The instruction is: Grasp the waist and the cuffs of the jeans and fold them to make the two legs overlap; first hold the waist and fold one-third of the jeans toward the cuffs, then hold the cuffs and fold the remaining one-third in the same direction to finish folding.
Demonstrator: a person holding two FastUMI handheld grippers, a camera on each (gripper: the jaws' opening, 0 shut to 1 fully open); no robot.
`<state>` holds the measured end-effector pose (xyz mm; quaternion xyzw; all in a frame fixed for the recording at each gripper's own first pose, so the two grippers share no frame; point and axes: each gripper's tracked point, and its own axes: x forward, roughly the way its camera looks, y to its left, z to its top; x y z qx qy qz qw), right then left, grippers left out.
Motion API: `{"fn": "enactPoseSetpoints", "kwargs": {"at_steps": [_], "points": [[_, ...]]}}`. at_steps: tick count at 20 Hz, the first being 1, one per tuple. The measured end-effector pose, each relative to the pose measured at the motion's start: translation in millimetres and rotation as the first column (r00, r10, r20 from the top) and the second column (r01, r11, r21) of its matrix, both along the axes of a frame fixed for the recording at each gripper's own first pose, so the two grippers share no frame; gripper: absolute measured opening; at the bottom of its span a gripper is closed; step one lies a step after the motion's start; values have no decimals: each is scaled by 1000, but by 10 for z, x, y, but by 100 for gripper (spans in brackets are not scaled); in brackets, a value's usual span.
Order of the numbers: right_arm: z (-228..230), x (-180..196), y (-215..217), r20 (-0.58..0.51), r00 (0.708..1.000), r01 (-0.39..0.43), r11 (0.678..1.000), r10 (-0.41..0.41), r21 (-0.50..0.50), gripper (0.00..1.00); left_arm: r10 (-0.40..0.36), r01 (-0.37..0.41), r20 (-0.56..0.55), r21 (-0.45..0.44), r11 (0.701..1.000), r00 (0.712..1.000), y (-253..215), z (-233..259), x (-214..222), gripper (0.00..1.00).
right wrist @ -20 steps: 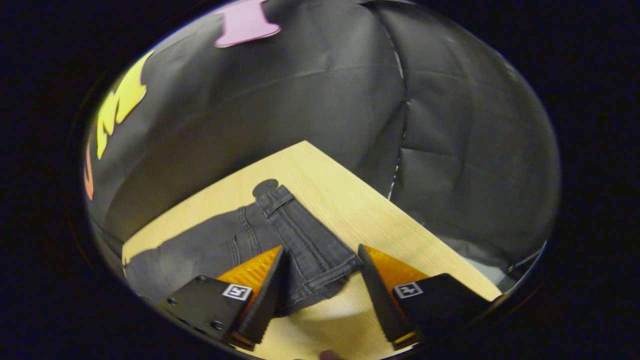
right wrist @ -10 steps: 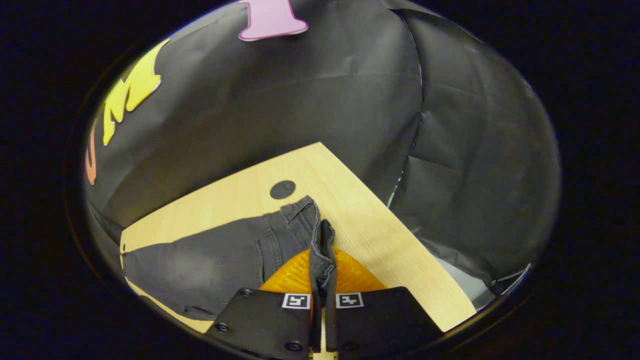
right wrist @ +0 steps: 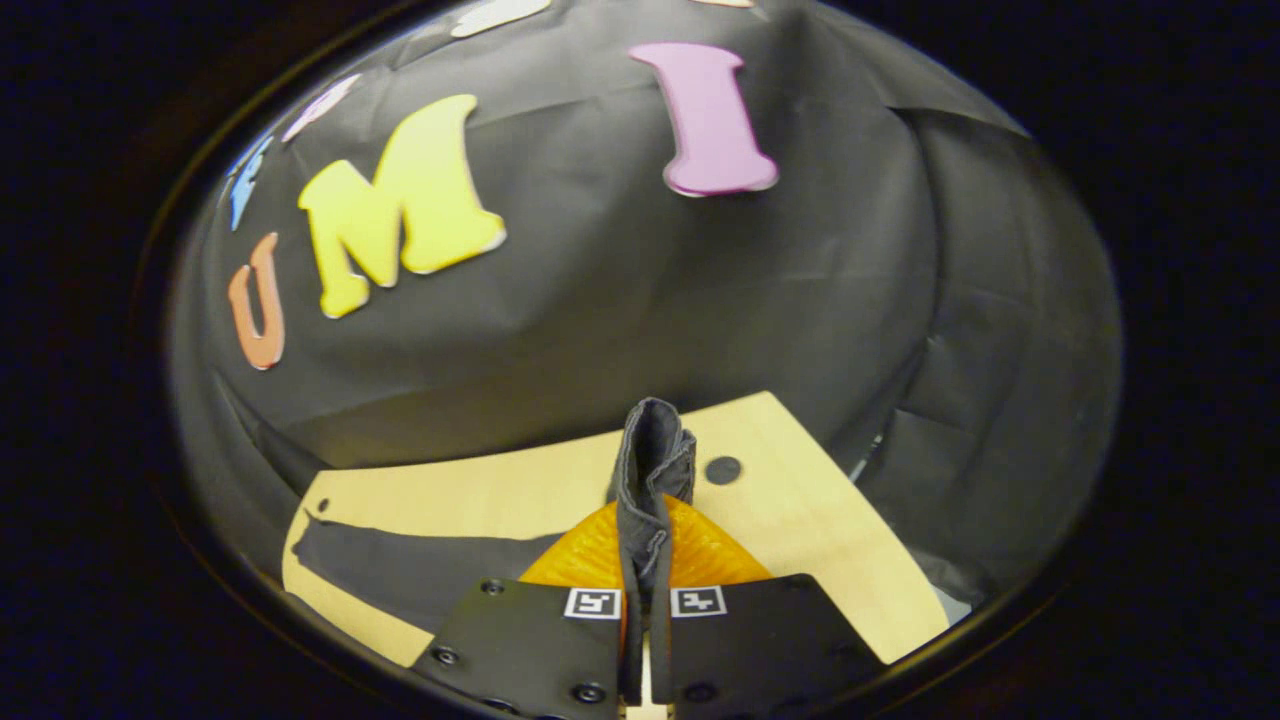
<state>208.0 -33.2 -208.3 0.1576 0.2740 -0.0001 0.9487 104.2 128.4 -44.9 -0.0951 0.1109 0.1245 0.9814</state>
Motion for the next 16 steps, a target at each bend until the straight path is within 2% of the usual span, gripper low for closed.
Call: {"fn": "enactPoseSetpoints", "kwargs": {"at_steps": [4, 8, 11, 14, 15, 16], "points": [[320, -31, 1180, 74, 978, -193, 980, 196, -46, 4, 28, -27, 16, -21, 999, 999, 171, -58, -135, 99], [219, -130, 2276, 67, 938, -338, 940, 340, -35, 4, 67, -67, 7, -14, 998, 998, 434, -150, -303, 99], [-5, -208, 2988, 46, 911, -409, 912, 410, -42, 4, 107, -107, -9, -38, 993, 994, 646, -275, -447, 99], [-490, -183, 3598, -24, 886, -464, 882, 464, -82, 4, 167, -170, -34, -85, 982, 985, 868, -404, -557, 99], [-681, -186, 3759, -52, 883, -470, 877, 467, -97, 7, 182, -184, -35, -105, 977, 983, 924, -434, -576, 99], [-852, -167, 3899, -76, 879, -476, 872, 470, -113, 3, 189, -192, -37, -120, 974, 981, 955, -452, -594, 99]]}}
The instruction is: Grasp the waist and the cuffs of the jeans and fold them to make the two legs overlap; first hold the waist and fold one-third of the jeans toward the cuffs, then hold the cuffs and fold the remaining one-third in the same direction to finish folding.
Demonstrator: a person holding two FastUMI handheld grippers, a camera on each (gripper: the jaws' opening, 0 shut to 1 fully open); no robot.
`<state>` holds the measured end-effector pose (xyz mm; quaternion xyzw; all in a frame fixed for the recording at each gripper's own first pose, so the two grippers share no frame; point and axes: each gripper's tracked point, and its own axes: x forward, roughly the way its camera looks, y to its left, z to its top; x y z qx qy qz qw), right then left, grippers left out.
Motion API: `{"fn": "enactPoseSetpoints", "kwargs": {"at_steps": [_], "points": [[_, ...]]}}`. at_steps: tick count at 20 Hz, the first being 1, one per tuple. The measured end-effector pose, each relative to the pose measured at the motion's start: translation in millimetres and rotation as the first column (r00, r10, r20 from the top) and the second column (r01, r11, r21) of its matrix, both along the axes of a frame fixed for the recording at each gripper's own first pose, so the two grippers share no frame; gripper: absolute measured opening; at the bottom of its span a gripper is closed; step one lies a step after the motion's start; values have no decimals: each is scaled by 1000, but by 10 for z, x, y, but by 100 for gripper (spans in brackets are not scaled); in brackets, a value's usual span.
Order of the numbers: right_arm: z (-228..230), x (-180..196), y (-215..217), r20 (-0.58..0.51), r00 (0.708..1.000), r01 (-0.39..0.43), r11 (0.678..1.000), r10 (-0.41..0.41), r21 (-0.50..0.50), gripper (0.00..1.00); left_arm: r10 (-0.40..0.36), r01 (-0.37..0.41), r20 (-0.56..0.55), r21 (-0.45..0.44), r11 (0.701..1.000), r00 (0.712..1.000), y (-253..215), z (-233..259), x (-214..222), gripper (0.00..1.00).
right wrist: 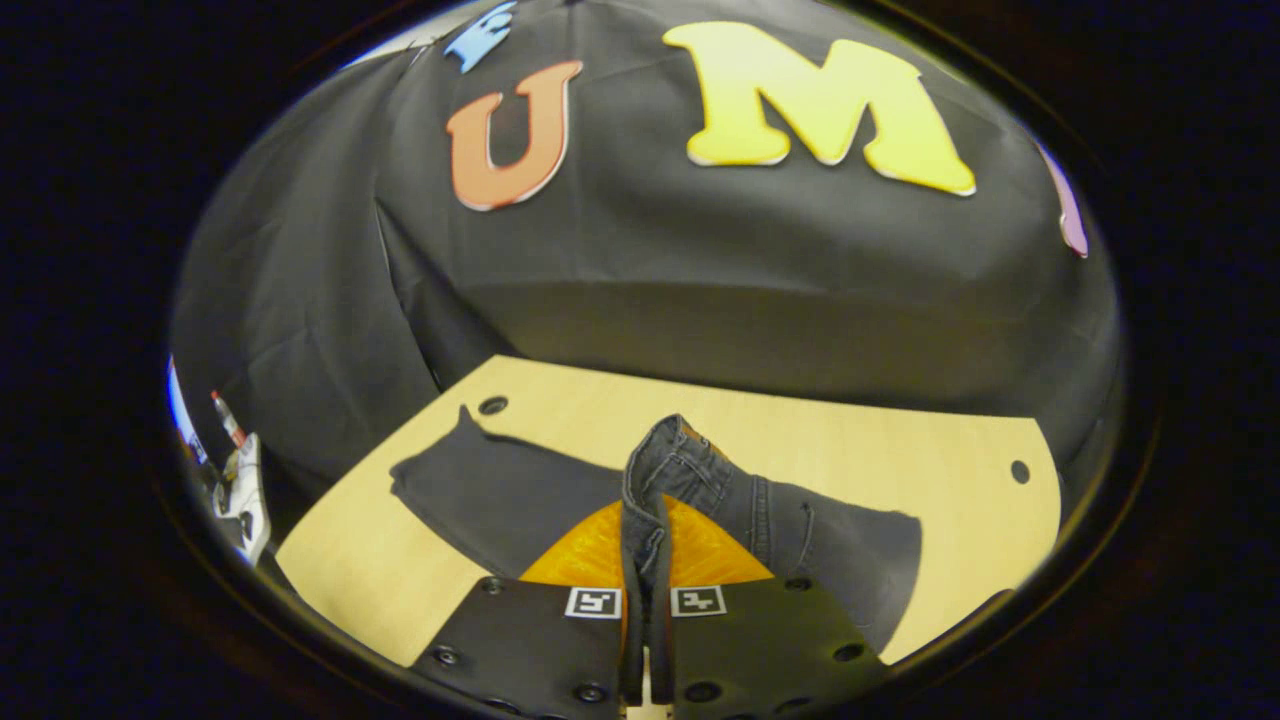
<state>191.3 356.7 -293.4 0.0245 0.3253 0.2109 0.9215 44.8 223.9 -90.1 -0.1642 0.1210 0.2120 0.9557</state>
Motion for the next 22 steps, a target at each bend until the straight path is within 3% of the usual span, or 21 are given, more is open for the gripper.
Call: {"fn": "enactPoseSetpoints", "kwargs": {"at_steps": [2, 4, 8, 10, 11, 12, 16, 19, 22], "points": [[-260, 17, 162, -35, 999, -9, 999, 7, -49, 8, 14, -14, -5, 3, 1000, 1000, 101, -25, -48, 99], [-495, 38, 338, -54, 998, -16, 996, 11, -91, 3, 19, -19, -9, 12, 1000, 1000, 191, -63, -97, 99], [-771, 45, 568, -74, 995, -78, 985, 67, -152, 7, 5, -5, -28, -1, 1000, 1000, 251, -176, -77, 99], [-813, -70, 699, -125, 984, -143, 982, 128, -120, 18, -6, 6, -42, -16, 1000, 999, 255, -231, -23, 99], [-783, -113, 677, -119, 983, -156, 980, 142, -120, 31, -14, 13, -47, -20, 1000, 999, 255, -249, 0, 99], [-709, -137, 716, -110, 982, -164, 981, 153, -101, 34, -23, 22, -51, -23, 1000, 998, 244, -255, 45, 99], [-335, -298, 666, -60, 982, -182, 983, 180, -30, 100, -78, 78, -15, -24, 997, 997, 183, -226, 232, 99], [55, -362, 418, -29, 987, -158, 987, 158, 12, 100, -107, 107, 2, -23, 994, 994, 191, -247, 398, 99], [543, -516, 83, 32, 985, -170, 985, 169, 29, 99, -160, 161, 10, -92, 983, 987, 130, -422, 568, 99]]}}
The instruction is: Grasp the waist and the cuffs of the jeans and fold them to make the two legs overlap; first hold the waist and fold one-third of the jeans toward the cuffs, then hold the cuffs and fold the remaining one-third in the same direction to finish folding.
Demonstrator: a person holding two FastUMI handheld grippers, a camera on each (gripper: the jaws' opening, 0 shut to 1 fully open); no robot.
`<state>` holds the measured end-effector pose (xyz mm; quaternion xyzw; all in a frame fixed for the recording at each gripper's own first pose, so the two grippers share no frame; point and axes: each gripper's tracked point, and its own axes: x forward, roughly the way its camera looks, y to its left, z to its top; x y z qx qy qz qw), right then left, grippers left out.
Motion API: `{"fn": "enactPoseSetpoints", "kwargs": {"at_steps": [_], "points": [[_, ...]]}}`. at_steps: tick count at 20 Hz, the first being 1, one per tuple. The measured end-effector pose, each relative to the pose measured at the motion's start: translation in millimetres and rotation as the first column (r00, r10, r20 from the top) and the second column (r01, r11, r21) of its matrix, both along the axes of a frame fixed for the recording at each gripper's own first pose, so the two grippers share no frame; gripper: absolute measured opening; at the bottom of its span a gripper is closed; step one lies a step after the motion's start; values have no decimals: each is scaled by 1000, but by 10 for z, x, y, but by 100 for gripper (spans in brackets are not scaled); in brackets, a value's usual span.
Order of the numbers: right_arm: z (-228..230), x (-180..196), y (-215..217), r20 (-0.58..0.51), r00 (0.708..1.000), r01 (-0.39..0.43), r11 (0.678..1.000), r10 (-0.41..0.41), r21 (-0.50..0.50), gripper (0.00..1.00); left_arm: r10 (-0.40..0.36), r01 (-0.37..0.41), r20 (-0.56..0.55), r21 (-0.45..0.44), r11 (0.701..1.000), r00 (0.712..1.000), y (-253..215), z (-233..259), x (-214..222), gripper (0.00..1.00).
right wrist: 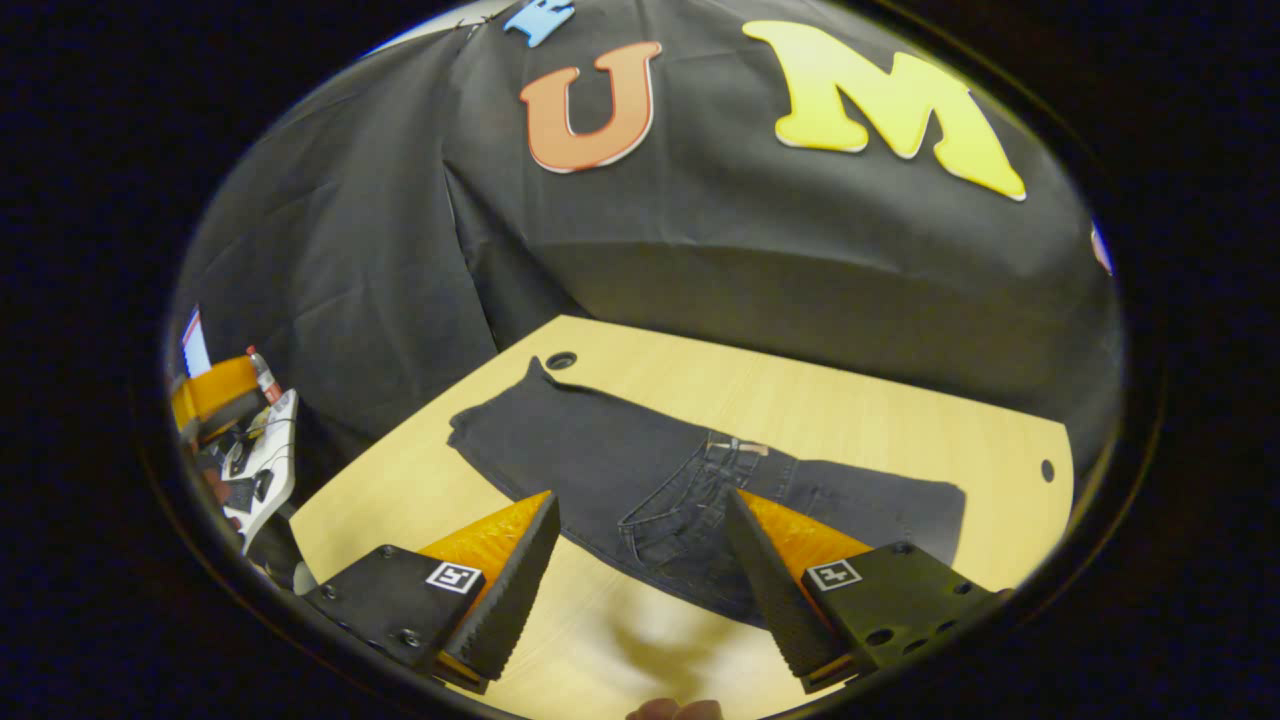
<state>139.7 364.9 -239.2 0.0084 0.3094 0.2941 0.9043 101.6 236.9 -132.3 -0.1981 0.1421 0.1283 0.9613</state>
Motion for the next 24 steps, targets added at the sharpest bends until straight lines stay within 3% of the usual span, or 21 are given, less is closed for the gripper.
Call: {"fn": "enactPoseSetpoints", "kwargs": {"at_steps": [3, 7, 9, 12, 14, 15, 18, 19, 20, 24], "points": [[422, -249, -446, 65, 998, -11, 1000, 12, -10, 100, -68, 70, 17, -166, 984, 998, -154, -233, 227, 99], [695, -520, -1048, 75, 997, 16, 999, -12, -48, 99, -133, 129, 21, -433, 892, 991, -325, -665, 554, 99], [783, -544, -1319, 67, 996, 64, 996, -61, -56, 100, -93, 79, 4, -570, 818, 996, -290, -950, 674, 99], [783, -507, -1768, 80, 987, 145, 984, -137, -103, 100, -17, -16, -37, -745, 666, 999, -93, -1329, 809, 99], [647, -539, -1983, 53, 982, 188, 972, -183, -139, 99, 32, -75, -70, -808, 585, 997, -71, -1574, 981, 99], [594, -566, -2076, 29, 979, 206, 967, -204, -150, 99, 53, -108, -94, -823, 558, 994, -63, -1678, 1042, 99], [569, -566, -2238, 3, 967, 251, 956, -253, -151, 100, 90, -154, -126, -849, 505, 988, 33, -1830, 1201, 98], [565, -561, -2268, -1, 964, 264, 953, -267, -150, 99, 87, -154, -127, -852, 501, 988, 64, -1833, 1216, 87], [562, -552, -2283, -8, 960, 275, 951, -279, -145, 100, 78, -152, -131, -851, 502, 988, 58, -1834, 1286, 96], [514, -578, -2317, -12, 954, 295, 941, -301, -164, 99, 67, -150, -135, -837, 526, 989, 57, -1873, 1500, 96]]}}
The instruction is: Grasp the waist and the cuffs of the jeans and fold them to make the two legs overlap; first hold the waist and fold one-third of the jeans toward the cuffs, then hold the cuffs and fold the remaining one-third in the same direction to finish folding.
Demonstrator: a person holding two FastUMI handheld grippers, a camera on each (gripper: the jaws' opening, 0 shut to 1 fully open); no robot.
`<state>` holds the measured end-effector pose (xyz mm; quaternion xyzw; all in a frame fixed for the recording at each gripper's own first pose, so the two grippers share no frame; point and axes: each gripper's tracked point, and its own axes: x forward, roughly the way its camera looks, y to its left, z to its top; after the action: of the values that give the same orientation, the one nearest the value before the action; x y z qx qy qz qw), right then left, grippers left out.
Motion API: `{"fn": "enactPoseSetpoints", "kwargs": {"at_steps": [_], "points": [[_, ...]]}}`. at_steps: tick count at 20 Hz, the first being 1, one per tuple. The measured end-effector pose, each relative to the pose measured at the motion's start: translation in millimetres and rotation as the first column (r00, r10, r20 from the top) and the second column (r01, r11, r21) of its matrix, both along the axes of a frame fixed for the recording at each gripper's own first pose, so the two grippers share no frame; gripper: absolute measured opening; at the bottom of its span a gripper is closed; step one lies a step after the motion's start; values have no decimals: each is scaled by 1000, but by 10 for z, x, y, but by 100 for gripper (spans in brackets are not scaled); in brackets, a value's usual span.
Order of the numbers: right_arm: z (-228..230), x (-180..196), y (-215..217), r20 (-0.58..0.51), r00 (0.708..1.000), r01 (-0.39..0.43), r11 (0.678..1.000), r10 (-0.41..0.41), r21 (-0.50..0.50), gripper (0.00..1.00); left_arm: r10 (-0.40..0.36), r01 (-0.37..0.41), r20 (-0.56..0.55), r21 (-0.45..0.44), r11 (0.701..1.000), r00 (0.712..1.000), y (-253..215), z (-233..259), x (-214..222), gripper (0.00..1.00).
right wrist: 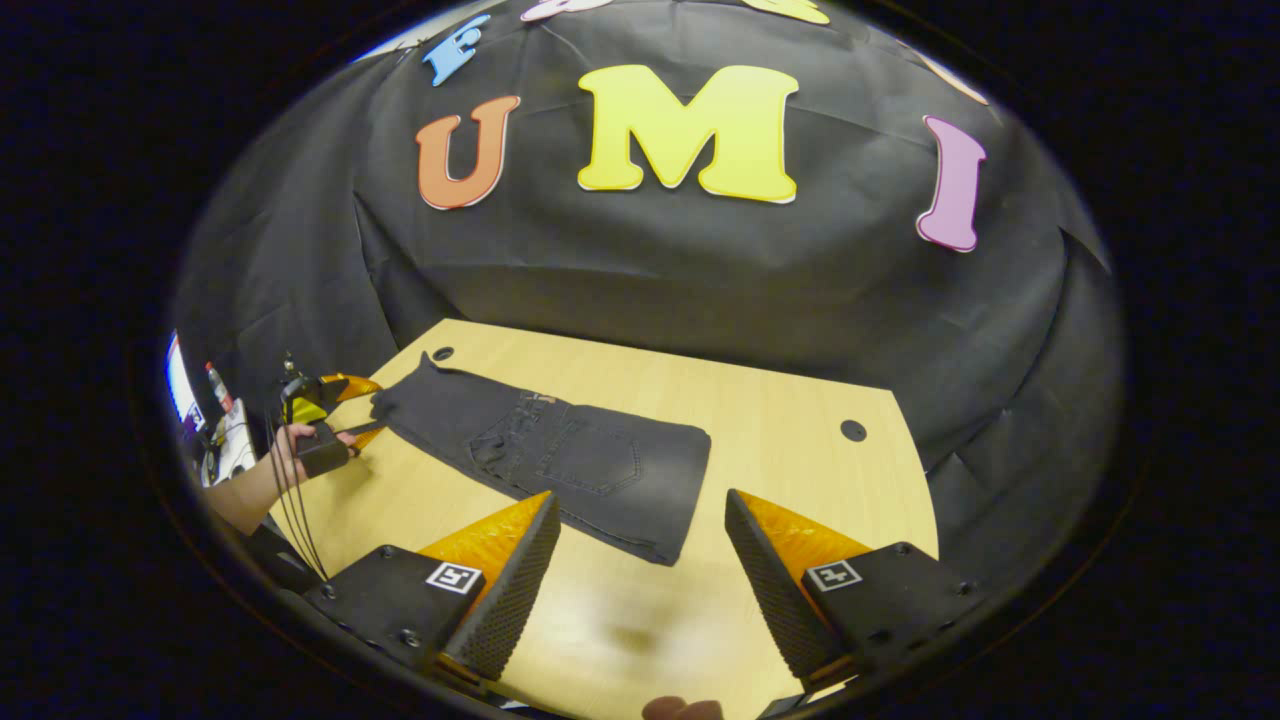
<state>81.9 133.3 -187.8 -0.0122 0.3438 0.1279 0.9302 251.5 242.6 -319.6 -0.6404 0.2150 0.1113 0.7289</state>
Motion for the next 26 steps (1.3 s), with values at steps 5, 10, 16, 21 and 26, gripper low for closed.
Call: {"fn": "enactPoseSetpoints", "kwargs": {"at_steps": [5, 10, 16, 21, 26], "points": [[-16, -25, -36, -7, 1000, 24, 1000, -24, -9, 100, 23, -22, 68, -10, 1000, 997, 15, -2, 191, 96], [-45, -49, -56, -17, 999, 44, 999, -44, -23, 100, 14, -16, 45, 44, 999, 999, -46, -170, 322, 56], [-55, -64, -52, -17, 997, 74, 997, -75, -18, 100, 41, -42, 39, 24, 999, 998, -39, -210, 311, 10], [36, -62, -87, 40, 992, 117, 993, -117, -3, 100, -47, 20, 145, 177, 984, 988, -223, 433, 298, 4], [130, -137, -197, 86, 986, 142, 989, -145, 41, 99, -204, 109, 239, 358, 927, 949, -737, 1339, 255, 4]]}}
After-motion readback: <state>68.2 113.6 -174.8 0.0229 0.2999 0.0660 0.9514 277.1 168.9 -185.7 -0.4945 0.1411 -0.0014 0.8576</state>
